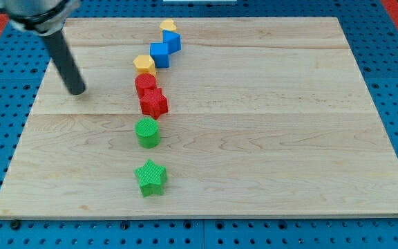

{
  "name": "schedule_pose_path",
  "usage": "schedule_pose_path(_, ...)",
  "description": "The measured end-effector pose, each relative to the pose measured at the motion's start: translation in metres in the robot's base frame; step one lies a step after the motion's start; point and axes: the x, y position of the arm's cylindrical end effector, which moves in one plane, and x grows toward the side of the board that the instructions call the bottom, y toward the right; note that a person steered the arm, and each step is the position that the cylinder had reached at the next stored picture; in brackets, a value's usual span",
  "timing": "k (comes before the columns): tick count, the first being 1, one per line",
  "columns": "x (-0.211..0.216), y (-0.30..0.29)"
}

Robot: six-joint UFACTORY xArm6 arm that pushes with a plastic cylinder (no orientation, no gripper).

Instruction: Move the yellow hexagon a bit right

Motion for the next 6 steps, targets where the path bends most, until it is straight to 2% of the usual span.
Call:
schedule_pose_path(1,-0.027,0.034)
schedule_pose_path(2,-0.051,0.04)
schedule_pose_path(6,-0.05,0.075)
